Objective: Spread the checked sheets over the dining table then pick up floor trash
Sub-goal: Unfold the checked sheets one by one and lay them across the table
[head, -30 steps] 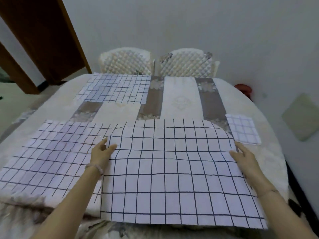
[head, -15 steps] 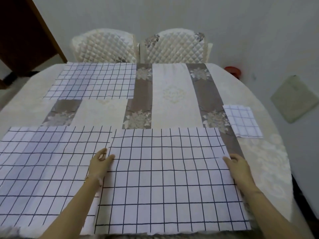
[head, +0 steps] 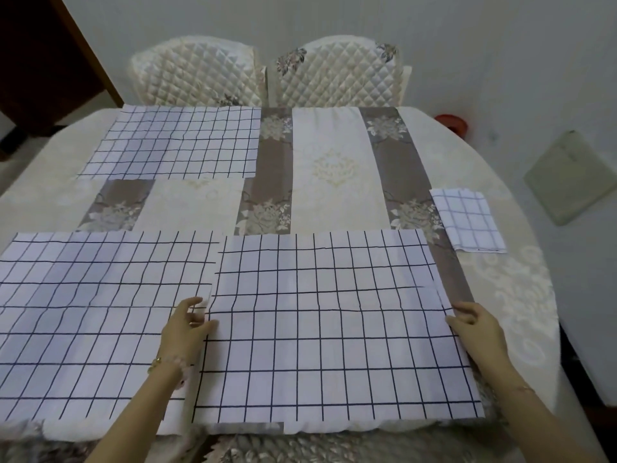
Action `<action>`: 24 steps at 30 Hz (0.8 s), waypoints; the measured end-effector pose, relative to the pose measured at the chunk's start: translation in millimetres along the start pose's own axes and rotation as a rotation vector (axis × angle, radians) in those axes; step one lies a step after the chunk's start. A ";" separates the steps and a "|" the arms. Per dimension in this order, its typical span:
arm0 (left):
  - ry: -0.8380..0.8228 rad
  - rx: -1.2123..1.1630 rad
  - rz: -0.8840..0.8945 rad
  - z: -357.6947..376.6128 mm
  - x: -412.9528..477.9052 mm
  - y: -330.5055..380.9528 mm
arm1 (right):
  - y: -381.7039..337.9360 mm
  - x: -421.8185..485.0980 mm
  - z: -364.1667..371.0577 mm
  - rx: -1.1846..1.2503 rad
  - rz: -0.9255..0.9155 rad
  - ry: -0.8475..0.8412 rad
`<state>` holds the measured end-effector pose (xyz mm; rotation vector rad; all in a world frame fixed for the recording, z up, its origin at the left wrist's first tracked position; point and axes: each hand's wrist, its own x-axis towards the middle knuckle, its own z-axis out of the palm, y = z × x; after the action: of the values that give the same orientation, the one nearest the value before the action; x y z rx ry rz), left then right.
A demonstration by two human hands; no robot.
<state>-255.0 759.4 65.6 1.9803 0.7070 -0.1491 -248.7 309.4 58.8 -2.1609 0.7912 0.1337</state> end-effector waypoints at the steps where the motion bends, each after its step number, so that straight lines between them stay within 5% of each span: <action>1: 0.003 -0.003 0.010 4.7 0.6 4.3 | -0.6 1.5 -0.7 -0.002 -0.003 0.028; 20: 0.002 0.090 0.047 31.0 -3.8 11.9 | 14.7 6.1 -15.4 -0.062 -0.002 0.118; 24: 0.110 0.494 0.277 37.7 -9.0 8.1 | 9.3 -2.9 -9.5 -0.236 -0.098 0.211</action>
<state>-251.0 721.1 56.2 2.5544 0.4850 -0.0492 -257.9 299.5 59.9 -2.4626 0.8195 -0.0557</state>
